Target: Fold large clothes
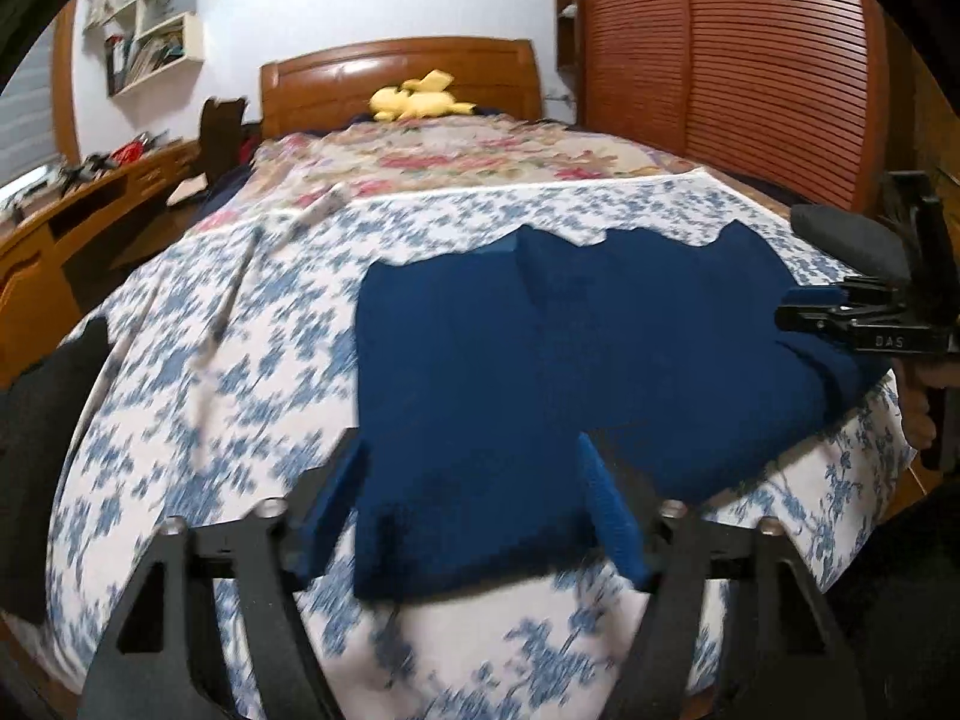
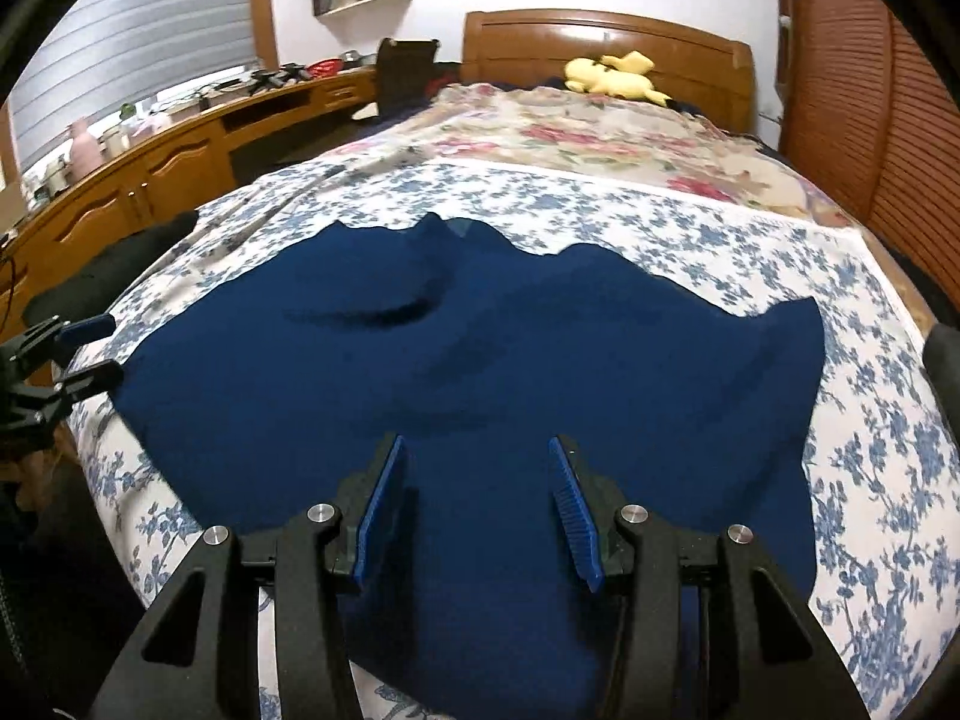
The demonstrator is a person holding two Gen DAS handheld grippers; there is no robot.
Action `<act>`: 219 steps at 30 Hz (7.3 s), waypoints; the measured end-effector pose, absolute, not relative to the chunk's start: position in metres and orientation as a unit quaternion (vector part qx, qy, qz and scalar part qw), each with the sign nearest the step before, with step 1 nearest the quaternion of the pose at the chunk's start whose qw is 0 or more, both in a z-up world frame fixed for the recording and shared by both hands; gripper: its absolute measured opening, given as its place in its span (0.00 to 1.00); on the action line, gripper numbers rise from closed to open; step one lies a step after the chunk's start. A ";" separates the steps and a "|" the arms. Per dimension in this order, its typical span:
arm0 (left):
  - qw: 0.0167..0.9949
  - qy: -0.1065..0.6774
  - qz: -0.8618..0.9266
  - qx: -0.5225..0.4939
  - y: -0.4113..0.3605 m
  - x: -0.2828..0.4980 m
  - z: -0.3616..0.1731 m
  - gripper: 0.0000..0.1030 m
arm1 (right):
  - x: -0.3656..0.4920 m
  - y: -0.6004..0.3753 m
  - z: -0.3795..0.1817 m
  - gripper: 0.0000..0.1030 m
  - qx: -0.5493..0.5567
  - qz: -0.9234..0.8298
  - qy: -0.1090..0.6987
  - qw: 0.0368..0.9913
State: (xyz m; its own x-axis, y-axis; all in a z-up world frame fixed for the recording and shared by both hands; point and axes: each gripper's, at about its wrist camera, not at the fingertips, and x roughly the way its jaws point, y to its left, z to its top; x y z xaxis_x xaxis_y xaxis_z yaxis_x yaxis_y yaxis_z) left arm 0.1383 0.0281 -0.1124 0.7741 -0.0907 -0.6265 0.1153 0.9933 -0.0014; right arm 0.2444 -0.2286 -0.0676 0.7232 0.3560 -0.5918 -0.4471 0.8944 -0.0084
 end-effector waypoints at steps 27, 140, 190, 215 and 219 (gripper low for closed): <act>0.913 0.403 -0.001 -0.058 0.073 0.126 -0.148 0.57 | 0.258 -0.217 -0.101 0.49 -0.136 0.266 0.345 0.890; 0.937 0.313 -0.154 -0.006 -0.065 0.144 -0.086 0.82 | 0.198 -0.340 -0.055 0.13 -0.046 0.203 0.244 0.947; 0.925 0.308 -0.220 0.024 -0.094 0.189 -0.088 0.82 | 0.181 -0.372 -0.058 0.46 -0.072 0.118 0.309 0.941; 0.890 0.359 -0.272 0.068 -0.132 0.207 -0.120 0.82 | 0.192 -0.398 -0.080 0.66 -0.002 0.055 0.350 0.935; 0.901 0.342 -0.256 0.069 -0.122 0.222 -0.107 0.82 | 0.205 -0.400 -0.087 0.67 0.014 0.070 0.367 0.928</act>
